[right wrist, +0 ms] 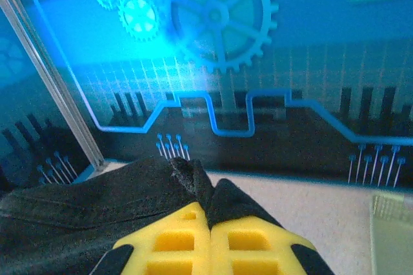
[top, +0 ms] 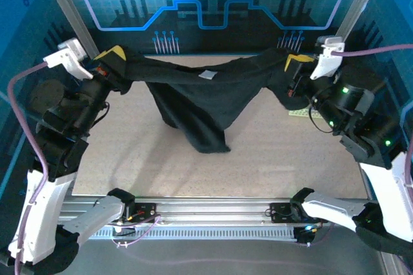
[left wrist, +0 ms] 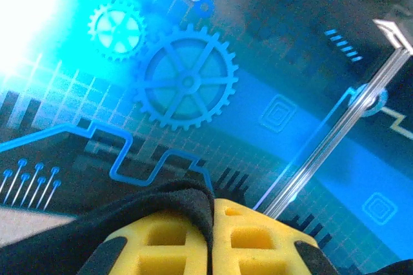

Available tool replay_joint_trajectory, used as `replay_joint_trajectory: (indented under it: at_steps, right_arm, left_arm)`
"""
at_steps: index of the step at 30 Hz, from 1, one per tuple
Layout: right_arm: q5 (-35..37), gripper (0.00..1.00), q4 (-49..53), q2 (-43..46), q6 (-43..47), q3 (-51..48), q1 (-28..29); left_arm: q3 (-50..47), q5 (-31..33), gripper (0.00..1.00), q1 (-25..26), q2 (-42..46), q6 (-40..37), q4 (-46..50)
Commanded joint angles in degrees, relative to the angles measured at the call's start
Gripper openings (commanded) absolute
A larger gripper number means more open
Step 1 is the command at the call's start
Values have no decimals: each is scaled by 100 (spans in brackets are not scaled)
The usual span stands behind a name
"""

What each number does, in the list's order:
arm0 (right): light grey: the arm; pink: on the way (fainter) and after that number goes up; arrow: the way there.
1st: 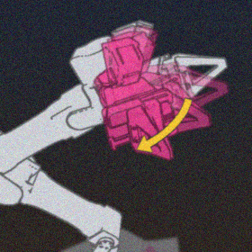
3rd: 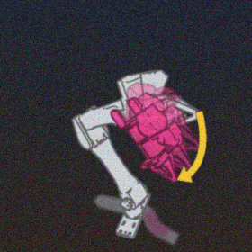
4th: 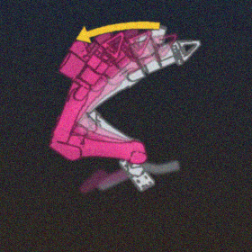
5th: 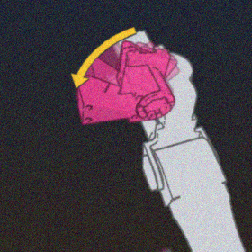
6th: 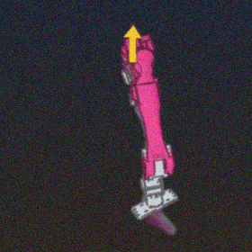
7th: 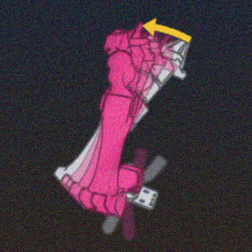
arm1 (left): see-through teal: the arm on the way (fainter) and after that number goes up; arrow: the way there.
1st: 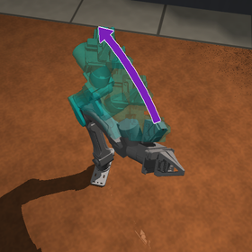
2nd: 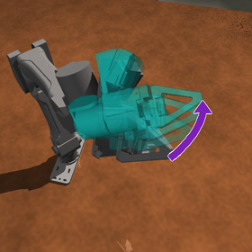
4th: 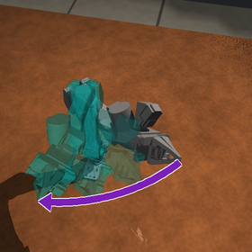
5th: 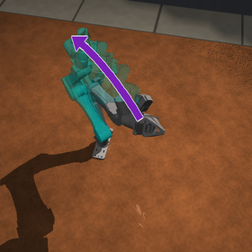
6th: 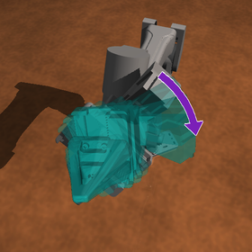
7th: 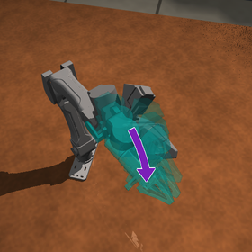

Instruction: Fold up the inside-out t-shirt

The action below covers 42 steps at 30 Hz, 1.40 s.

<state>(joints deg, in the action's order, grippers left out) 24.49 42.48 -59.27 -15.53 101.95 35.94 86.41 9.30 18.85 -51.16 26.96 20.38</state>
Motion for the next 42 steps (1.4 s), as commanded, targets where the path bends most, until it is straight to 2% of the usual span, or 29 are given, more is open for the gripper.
replay_joint_trajectory:
  at_steps: [1,5,8,11,17,20,24,27,28,30,32,34,38,42]
  right_arm:
    - [238,0,-69,-27,370,149,-52]
    - [628,0,-203,-238,432,-423,-82]
    - [670,0,-222,-510,213,-1080,-387]
    - [277,0,-9,-659,-391,-1833,-815]
    - [-703,0,-257,-224,-1499,-4265,-1042]
    - [-1087,0,-190,-139,-2174,-5288,-1054]
    - [-1369,0,32,-64,-2943,-6187,-1067]
    - [-1401,0,117,32,-3271,-6495,-1072]
    - [-1382,3,120,62,-3298,-6534,-1080]
    - [-1304,15,141,95,-3251,-6488,-1100]
    - [-1125,27,213,98,-3139,-6321,-1107]
    - [-972,35,243,86,-3018,-6192,-1115]
    - [-832,51,231,47,-2797,-6044,-1155]
    - [-814,57,132,-43,-2673,-6046,-1208]
  left_arm:
    - [-216,20,0,-57,-79,-247,-131]
    - [-697,443,0,-60,-666,-332,355]
    - [-906,727,0,-66,-1397,-207,990]
    - [-1346,458,0,-66,-1893,112,1301]
    - [-3609,-795,0,42,-1521,1027,450]
    - [-4430,-918,1,345,-1369,1206,383]
    - [-5140,-995,9,574,-1090,1430,578]
    - [-5277,-638,26,557,-687,1475,991]
    - [-5236,-492,33,526,-543,1455,1096]
    - [-5111,-349,48,389,-348,1365,1146]
    - [-4889,-340,58,183,-341,1273,1126]
    - [-4626,-335,63,53,-549,1181,1103]
    - [-4207,-332,66,2,-1257,997,1049]
    - [-4135,-312,64,-33,-1764,1026,1014]
